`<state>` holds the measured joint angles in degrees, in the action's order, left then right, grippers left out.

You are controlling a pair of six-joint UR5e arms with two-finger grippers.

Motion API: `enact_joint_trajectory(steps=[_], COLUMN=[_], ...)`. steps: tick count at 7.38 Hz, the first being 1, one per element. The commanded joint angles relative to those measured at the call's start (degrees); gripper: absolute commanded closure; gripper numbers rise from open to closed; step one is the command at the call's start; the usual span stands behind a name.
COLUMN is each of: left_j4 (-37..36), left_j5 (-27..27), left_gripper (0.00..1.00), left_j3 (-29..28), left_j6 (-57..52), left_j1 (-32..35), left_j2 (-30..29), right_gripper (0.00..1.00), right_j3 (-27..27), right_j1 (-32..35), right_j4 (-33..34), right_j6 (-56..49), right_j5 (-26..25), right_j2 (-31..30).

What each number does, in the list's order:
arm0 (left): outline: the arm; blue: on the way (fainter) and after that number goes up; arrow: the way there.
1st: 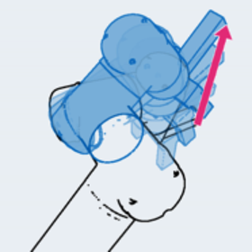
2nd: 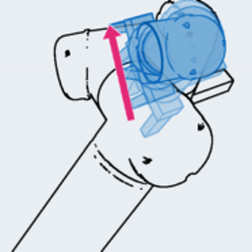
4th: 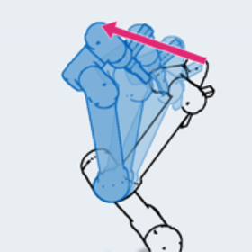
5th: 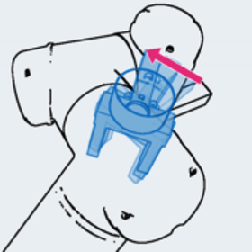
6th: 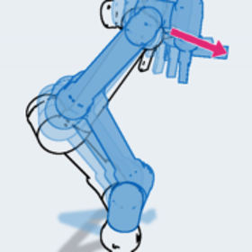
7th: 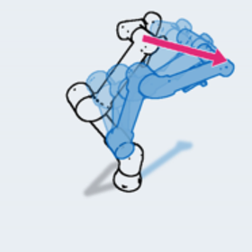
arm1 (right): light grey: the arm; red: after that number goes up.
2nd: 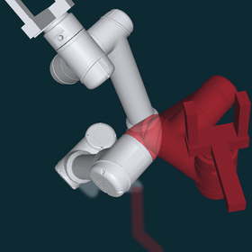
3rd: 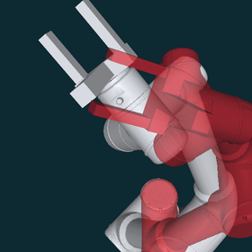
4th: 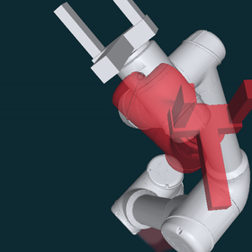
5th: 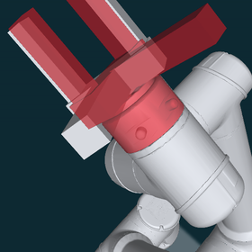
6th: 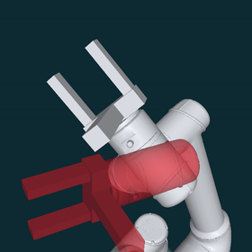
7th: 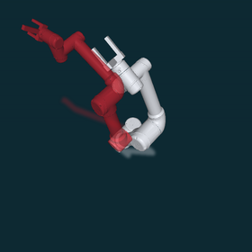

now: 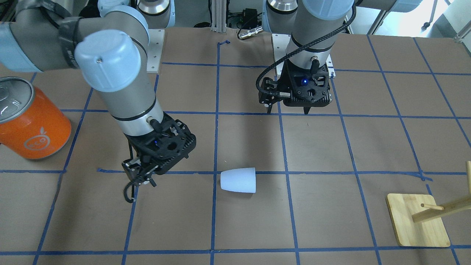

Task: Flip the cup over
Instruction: 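Release the cup on its side and withdraw the right gripper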

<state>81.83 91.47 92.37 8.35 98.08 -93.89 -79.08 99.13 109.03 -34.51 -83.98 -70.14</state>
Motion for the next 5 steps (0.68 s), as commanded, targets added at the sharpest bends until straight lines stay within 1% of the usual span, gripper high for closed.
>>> enact_joint_trajectory(steps=[1, 2, 3, 4, 5], left_j4=[0.0, 0.0, 0.1, 0.1, -0.3], left_j5=[-0.1, -0.1, -0.1, -0.1, 0.0], left_gripper=[0.0, 0.0, 0.0, 0.0, 0.0], left_j3=[0.1, 0.1, 0.1, 0.1, 0.2], left_j6=[0.0, 0.1, 0.1, 0.2, 0.3], left_j1=[0.0, 0.0, 0.0, 0.7, 1.7], left_j2=[-0.2, -0.2, -0.2, -0.6, -0.8], right_gripper=[0.0, 0.0, 0.0, 0.0, 0.0], right_j3=[0.2, 0.2, 0.2, 0.7, 1.5], right_j1=[-2.0, -2.9, -4.1, -4.6, -4.9], right_j4=[-6.8, -13.1, -15.8, -15.4, -13.3], right_j6=[10.1, 13.8, 14.6, 17.1, 18.0], right_j5=[-1.5, -8.1, -13.1, -12.2, -7.7], right_j2=[-3.6, -4.0, -3.9, -4.1, -4.3])
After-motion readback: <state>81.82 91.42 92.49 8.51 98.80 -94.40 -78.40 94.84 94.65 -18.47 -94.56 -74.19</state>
